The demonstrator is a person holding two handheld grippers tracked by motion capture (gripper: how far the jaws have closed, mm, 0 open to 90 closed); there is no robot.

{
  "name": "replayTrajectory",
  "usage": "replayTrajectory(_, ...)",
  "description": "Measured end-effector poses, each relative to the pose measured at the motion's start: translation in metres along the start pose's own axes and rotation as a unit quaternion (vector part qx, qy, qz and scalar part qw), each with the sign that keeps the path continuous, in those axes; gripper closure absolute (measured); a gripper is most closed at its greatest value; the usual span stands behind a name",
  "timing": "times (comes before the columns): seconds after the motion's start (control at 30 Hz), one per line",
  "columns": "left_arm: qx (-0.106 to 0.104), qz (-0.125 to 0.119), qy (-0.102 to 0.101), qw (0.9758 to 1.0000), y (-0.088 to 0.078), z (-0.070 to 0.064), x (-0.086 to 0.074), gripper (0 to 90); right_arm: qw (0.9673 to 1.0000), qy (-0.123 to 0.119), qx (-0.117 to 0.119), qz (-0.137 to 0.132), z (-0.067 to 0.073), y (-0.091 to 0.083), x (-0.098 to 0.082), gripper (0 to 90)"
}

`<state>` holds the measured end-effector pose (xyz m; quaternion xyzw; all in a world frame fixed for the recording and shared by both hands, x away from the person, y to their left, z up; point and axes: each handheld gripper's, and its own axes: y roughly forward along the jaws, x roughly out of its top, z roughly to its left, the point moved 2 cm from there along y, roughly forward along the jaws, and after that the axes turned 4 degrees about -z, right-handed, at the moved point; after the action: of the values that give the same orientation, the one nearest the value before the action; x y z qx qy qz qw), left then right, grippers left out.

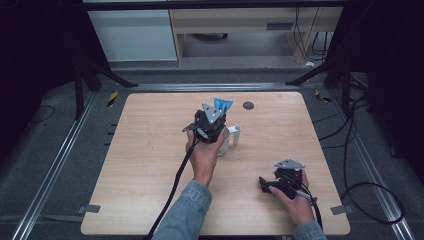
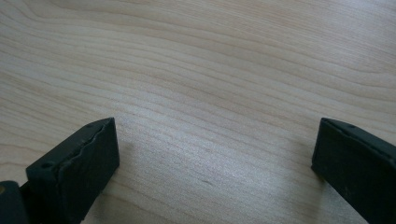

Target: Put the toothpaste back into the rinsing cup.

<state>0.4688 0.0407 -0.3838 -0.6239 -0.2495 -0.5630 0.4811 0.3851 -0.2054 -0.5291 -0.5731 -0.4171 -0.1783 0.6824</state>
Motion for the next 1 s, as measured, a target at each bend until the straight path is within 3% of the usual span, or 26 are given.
replayTrajectory(0.5,-0.001,0.018,-0.011,0.9998,0.006,0.002,-0.011,71.9,1.0,0.001,0.0,0.0,0.0,0.0,0.0,0.9)
replayTrajectory(1.0,-0.004,0.053,-0.018,0.9984,0.013,0.005,-0.015,71.9,1.0,0.0,0.0,0.0,0.0,0.0,0.0,0.9)
